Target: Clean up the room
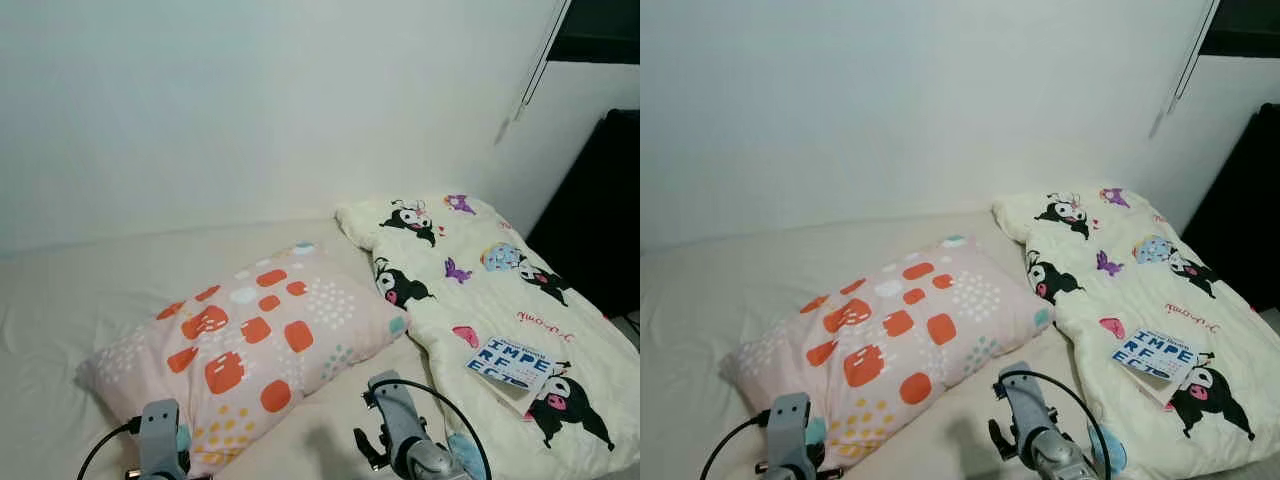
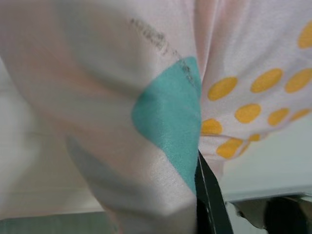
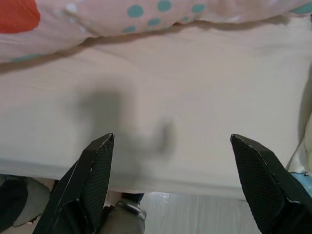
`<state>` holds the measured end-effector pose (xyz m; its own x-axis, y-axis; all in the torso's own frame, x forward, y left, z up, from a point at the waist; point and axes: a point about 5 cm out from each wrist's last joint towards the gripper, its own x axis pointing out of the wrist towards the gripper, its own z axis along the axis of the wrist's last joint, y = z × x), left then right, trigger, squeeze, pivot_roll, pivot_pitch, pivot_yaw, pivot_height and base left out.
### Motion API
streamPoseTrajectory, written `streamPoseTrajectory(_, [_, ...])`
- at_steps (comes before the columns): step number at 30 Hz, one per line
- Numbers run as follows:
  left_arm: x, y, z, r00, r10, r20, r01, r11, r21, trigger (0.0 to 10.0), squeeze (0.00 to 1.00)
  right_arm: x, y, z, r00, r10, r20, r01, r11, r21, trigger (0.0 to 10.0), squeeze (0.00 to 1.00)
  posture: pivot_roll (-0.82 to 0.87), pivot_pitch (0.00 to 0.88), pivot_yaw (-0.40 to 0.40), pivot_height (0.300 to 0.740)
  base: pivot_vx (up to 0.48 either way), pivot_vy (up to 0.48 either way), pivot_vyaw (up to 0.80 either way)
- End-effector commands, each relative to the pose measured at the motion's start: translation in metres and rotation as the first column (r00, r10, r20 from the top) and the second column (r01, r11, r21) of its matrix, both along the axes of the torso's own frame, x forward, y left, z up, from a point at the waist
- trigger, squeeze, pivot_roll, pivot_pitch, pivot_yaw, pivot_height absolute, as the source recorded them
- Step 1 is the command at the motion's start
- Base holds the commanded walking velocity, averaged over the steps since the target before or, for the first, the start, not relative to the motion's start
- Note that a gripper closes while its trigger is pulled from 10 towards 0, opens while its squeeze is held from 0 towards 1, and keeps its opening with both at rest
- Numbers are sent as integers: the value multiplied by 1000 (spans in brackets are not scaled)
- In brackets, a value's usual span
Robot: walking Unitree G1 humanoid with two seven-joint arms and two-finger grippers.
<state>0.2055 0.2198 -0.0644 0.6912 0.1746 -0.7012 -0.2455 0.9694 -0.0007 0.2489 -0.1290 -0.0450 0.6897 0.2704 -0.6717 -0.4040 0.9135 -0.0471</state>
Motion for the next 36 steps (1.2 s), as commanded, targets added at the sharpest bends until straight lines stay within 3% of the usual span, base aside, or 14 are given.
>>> streamPoseTrajectory(1, [-7, 9, -2, 999, 45, -14, -45, 999, 32, 10000, 0, 3, 18, 3, 997, 81, 10, -81, 997, 21, 10000, 0, 105, 15, -121, 740, 0, 0, 0])
streamPoseTrajectory(12, [-10, 15, -1, 994, 112, 11, -112, 994, 12, 10000, 0, -15, 28, -9, 987, 141, -79, -140, 990, 16, 10000, 0, 228, 0, -219, 740, 0, 0, 0])
streamPoseTrajectory(16, [-16, 12, -5, 993, 122, -5, -122, 993, 4, 10000, 0, -13, 15, -10, 987, 123, -99, -125, 992, -19, 10000, 0, 220, 0, -214, 740, 0, 0, 0])
streamPoseTrajectory(20, [-16, 5, -8, 997, 74, -29, -74, 997, 3, 10000, 0, -6, -4, -6, 995, 55, -81, -60, 997, -56, 10000, 0, 141, 0, -140, 740, 0, 0, 0])
streamPoseTrajectory(23, [-11, -3, -7, 999, 8, -43, -8, 1000, 12, 10000, 0, 1, -23, -1, 997, -60, -55, 57, 997, -53, 10000, 0, 110, 0, -109, 740, 0, 0, 0])
streamPoseTrajectory(24, [-5, -5, -5, 998, -33, -49, 34, 999, 20, 10000, 0, 0, -38, -2, 986, -160, -49, 157, 986, -51, 10000, 0, 67, 0, -82, 740, 0, 0, 0])
streamPoseTrajectory(27, [12, -8, 4, 997, -80, -17, 80, 997, 22, 10000, 0, 4, -54, 3, 950, -311, -24, 312, 950, 21, 10000, 0, 28, 0, -60, 740, 0, 0, 0])
streamPoseTrajectory(29, [12, -8, 4, 997, -80, -17, 80, 997, 22, 10000, 0, 4, -54, 3, 950, -311, -24, 312, 950, 21, 10000, 0, 28, 0, -60, 740, 0, 0, 0])
streamPoseTrajectory(32, [34, -17, 16, 991, -132, 22, 132, 991, 27, 10000, 0, 1, -72, 4, 918, -395, -18, 396, 918, 33, 10000, 0, -24, 0, -23, 740, 0, 0, 0])
streamPoseTrajectory(36, [41, -22, 20, 990, -134, 50, 134, 991, 6, 10000, 0, 3, -70, 5, 925, -380, -11, 381, 924, 32, 10000, 0, -27, 0, -23, 740, 0, 0, 0])
